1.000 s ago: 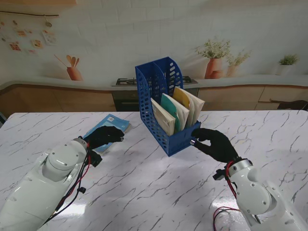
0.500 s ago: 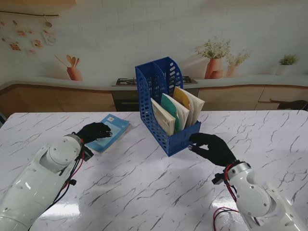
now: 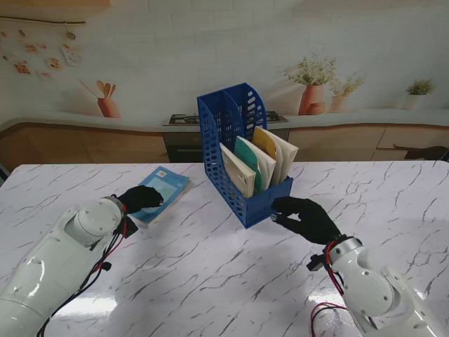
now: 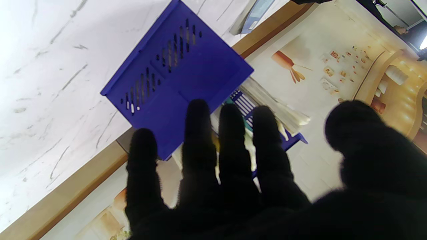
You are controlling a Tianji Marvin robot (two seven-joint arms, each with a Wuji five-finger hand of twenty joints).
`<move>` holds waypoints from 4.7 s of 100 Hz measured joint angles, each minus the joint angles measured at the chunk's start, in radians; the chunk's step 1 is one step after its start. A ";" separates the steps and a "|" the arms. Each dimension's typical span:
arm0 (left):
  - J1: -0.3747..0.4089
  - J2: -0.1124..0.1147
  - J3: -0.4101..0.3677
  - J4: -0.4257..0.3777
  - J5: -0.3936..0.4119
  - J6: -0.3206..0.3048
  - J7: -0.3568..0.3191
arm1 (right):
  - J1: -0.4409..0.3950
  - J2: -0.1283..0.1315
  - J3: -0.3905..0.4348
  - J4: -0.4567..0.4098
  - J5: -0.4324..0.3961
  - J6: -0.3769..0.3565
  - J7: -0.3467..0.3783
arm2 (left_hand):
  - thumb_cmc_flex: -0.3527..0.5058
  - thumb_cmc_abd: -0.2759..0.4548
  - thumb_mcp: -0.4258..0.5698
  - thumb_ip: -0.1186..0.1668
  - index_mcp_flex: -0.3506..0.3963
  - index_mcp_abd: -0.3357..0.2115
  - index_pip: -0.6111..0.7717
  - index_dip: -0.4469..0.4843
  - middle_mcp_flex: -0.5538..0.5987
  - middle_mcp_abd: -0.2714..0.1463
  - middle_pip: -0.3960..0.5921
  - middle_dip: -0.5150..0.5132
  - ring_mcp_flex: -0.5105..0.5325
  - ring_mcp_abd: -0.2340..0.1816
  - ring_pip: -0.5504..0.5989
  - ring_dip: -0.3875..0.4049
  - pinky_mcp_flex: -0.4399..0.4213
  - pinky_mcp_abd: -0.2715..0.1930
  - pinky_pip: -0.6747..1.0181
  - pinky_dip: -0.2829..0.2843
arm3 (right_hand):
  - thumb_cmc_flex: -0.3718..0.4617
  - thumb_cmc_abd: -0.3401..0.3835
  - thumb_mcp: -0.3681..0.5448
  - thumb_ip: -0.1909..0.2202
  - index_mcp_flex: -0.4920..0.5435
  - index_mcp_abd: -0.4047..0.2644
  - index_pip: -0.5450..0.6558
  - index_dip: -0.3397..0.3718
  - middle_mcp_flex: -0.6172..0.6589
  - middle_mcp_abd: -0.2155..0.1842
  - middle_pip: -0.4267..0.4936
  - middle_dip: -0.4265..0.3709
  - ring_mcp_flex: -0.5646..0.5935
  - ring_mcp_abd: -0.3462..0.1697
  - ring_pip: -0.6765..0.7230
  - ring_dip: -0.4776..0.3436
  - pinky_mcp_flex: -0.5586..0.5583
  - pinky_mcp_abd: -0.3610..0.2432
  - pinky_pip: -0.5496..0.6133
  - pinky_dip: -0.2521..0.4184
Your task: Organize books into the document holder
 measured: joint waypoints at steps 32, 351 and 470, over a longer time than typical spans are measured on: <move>0.137 0.030 -0.063 -0.196 -0.051 0.078 -0.106 | -0.004 0.002 0.001 0.002 0.008 -0.010 0.014 | 0.037 0.013 -0.018 0.001 0.046 0.007 0.019 -0.001 0.067 0.014 0.014 0.001 -0.009 -0.052 -0.005 -0.017 -0.002 -0.078 0.015 0.021 | 0.001 0.010 -0.012 0.000 0.000 0.000 0.000 0.000 0.000 0.000 0.000 0.000 0.000 0.000 0.000 0.000 0.000 0.000 0.000 0.000; 0.219 0.013 -0.089 -0.302 -0.021 0.095 0.011 | 0.024 0.015 0.004 0.046 0.066 -0.024 0.094 | -0.149 0.046 -0.018 0.028 0.112 -0.016 0.037 0.013 0.144 0.008 0.018 0.007 0.179 0.184 0.116 0.098 -0.004 0.164 0.311 0.145 | 0.004 0.024 -0.064 0.000 0.001 0.000 0.000 0.000 0.000 0.000 -0.005 -0.001 0.009 0.000 0.001 0.001 -0.013 0.000 -0.002 -0.014; 0.137 0.004 0.091 -0.233 -0.139 0.013 -0.032 | 0.031 0.016 0.011 0.062 0.083 -0.021 0.111 | -0.167 0.046 -0.017 0.028 0.118 0.012 0.017 0.015 0.133 0.031 0.019 0.003 0.132 0.066 0.067 0.097 -0.008 0.150 0.320 0.161 | 0.016 0.037 -0.065 0.000 0.021 0.000 0.000 0.000 0.003 0.000 -0.006 -0.001 0.009 0.000 0.001 0.001 -0.014 0.000 -0.002 -0.021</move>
